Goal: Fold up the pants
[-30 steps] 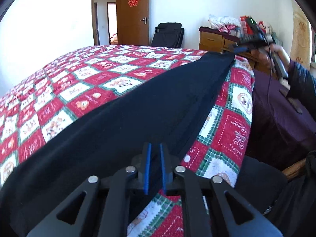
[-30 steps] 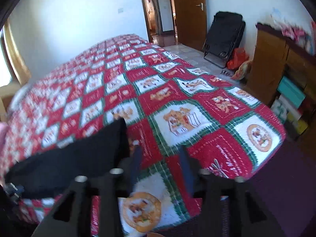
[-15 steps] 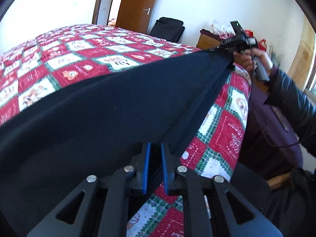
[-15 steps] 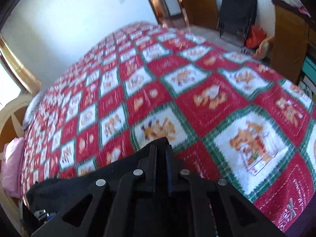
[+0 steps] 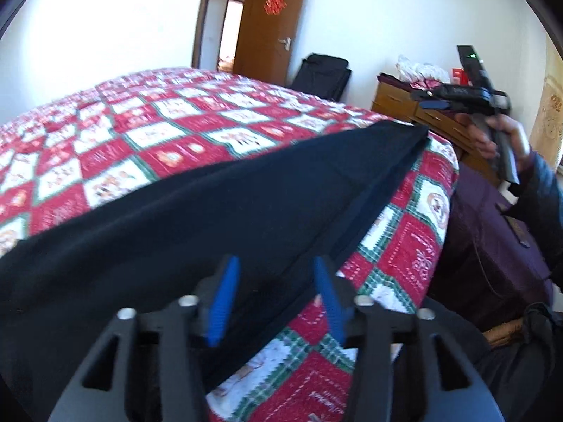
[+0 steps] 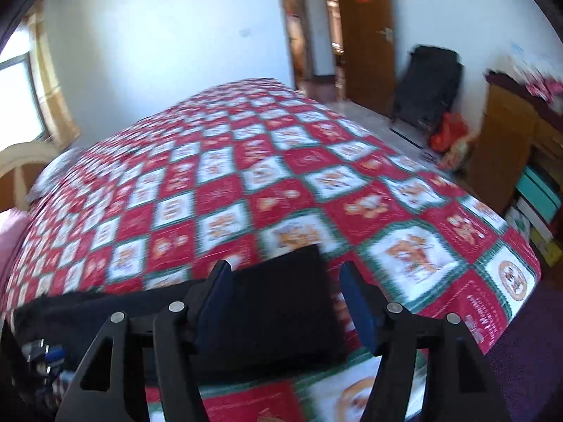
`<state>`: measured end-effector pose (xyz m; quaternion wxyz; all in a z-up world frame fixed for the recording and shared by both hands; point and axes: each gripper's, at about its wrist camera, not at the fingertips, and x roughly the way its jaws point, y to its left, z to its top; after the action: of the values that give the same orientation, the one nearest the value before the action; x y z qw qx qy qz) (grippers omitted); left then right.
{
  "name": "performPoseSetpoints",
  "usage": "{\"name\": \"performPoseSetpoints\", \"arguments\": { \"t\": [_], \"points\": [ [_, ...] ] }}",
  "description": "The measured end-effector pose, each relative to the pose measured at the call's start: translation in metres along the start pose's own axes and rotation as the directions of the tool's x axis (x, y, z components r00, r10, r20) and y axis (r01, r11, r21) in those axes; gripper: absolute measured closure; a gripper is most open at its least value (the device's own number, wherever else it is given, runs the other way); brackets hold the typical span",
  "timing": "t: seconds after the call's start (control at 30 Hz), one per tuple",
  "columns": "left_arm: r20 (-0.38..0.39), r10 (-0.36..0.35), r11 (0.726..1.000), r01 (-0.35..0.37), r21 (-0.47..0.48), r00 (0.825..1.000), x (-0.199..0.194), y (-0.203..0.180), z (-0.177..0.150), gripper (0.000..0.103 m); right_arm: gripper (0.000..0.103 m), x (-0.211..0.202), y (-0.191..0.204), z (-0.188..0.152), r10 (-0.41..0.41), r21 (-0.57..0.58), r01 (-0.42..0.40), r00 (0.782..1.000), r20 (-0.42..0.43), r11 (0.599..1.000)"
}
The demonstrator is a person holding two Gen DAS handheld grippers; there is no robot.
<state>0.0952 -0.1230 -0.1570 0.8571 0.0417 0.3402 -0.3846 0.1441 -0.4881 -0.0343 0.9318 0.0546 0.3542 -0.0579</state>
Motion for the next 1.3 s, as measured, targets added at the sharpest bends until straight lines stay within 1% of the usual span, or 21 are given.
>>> {"name": "performPoseSetpoints", "arguments": {
  "t": [0.07, 0.13, 0.17, 0.23, 0.27, 0.37, 0.4, 0.47, 0.53, 0.57, 0.6, 0.63, 0.7, 0.73, 0.8, 0.9, 1.0, 1.1, 1.2, 1.3],
  "points": [
    [0.008, 0.007, 1.000, -0.007, -0.015, 1.000, -0.003, 0.004, 0.001, 0.050, 0.038, 0.000, 0.037, -0.011, 0.045, -0.110, -0.048, 0.999, -0.028, 0.993],
    [0.015, 0.018, 0.999, -0.018, -0.037, 1.000, -0.005, 0.010, 0.001, 0.050, 0.038, 0.008, 0.070, -0.029, 0.103, -0.194, -0.119, 0.991, -0.091, 0.974],
    [0.014, 0.025, 0.999, -0.025, -0.044, 1.000, -0.005, 0.011, 0.001, 0.050, 0.038, 0.016, 0.091, -0.041, 0.119, -0.252, -0.151, 0.983, -0.137, 0.956],
    [0.014, 0.049, 0.997, -0.048, -0.063, 0.999, -0.006, 0.018, 0.000, 0.050, 0.038, 0.027, 0.115, -0.058, 0.108, -0.339, -0.161, 0.980, -0.170, 0.927],
    [0.015, 0.053, 0.996, -0.052, -0.071, 0.998, -0.007, 0.020, -0.001, 0.050, 0.038, 0.031, 0.130, -0.068, 0.104, -0.391, -0.170, 0.978, -0.183, 0.905],
    [0.010, 0.071, 0.992, -0.070, -0.106, 0.997, -0.007, 0.029, -0.003, 0.050, 0.038, 0.043, 0.156, -0.087, 0.114, -0.467, -0.207, 0.969, -0.219, 0.860],
    [0.004, 0.087, 0.990, -0.086, -0.116, 0.996, -0.007, 0.033, -0.004, 0.050, 0.038, 0.046, 0.161, -0.091, 0.112, -0.484, -0.210, 0.968, -0.224, 0.850],
    [-0.004, 0.101, 0.986, -0.100, -0.132, 0.995, -0.005, 0.039, -0.005, 0.050, 0.038, 0.053, 0.168, -0.096, 0.091, -0.513, -0.196, 0.970, -0.224, 0.836],
    [-0.009, 0.104, 0.983, -0.104, -0.148, 0.995, -0.005, 0.043, -0.007, 0.050, 0.038, 0.060, 0.174, -0.099, 0.076, -0.524, -0.189, 0.970, -0.230, 0.831],
    [-0.010, 0.103, 0.983, -0.103, -0.154, 0.995, -0.005, 0.044, -0.008, 0.050, 0.040, 0.063, 0.175, -0.100, 0.066, -0.529, -0.182, 0.971, -0.230, 0.829],
    [-0.010, 0.102, 0.982, -0.102, -0.162, 0.995, -0.004, 0.046, -0.008, 0.050, 0.048, 0.064, 0.176, -0.101, 0.057, -0.535, -0.174, 0.972, -0.227, 0.826],
    [-0.010, 0.102, 0.981, -0.102, -0.165, 0.995, -0.004, 0.046, -0.009, 0.050, 0.053, 0.066, 0.177, -0.102, 0.048, -0.544, -0.165, 0.974, -0.223, 0.823],
    [-0.010, 0.102, 0.981, -0.102, -0.167, 0.995, -0.005, 0.047, -0.009, 0.050, 0.070, 0.066, 0.180, -0.104, 0.040, -0.558, -0.155, 0.976, -0.213, 0.815],
    [-0.010, 0.102, 0.981, -0.102, -0.168, 0.995, -0.006, 0.047, -0.010, 0.050, 0.074, 0.065, 0.181, -0.105, 0.037, -0.562, -0.152, 0.977, -0.209, 0.813],
    [-0.013, 0.102, 0.980, -0.102, -0.170, 0.995, -0.006, 0.047, -0.011, 0.050, 0.088, 0.065, 0.182, -0.105, 0.037, -0.564, -0.149, 0.978, -0.205, 0.812],
    [-0.013, 0.104, 0.980, -0.105, -0.168, 0.995, -0.006, 0.047, -0.011, 0.050, 0.098, 0.064, 0.182, -0.106, 0.031, -0.561, -0.137, 0.980, -0.195, 0.816],
    [-0.012, 0.101, 0.980, -0.101, -0.169, 0.995, -0.007, 0.048, -0.013, 0.050, 0.100, 0.058, 0.181, -0.108, 0.035, -0.564, -0.140, 0.981, -0.193, 0.814],
    [-0.020, 0.094, 0.981, -0.096, -0.171, 0.995, -0.008, 0.049, -0.017, 0.050, 0.100, 0.054, 0.180, -0.116, 0.033, -0.572, -0.151, 0.977, -0.211, 0.806],
    [-0.020, 0.095, 0.980, -0.097, -0.175, 0.995, -0.011, 0.049, -0.022, 0.050, 0.100, 0.057, 0.179, -0.131, 0.009, -0.595, -0.145, 0.974, -0.227, 0.791],
    [-0.014, 0.109, 0.978, -0.110, -0.176, 0.994, -0.016, 0.049, -0.023, 0.050, 0.100, 0.055, 0.179, -0.137, 0.003, -0.598, -0.149, 0.971, -0.237, 0.788]
  ]
}}
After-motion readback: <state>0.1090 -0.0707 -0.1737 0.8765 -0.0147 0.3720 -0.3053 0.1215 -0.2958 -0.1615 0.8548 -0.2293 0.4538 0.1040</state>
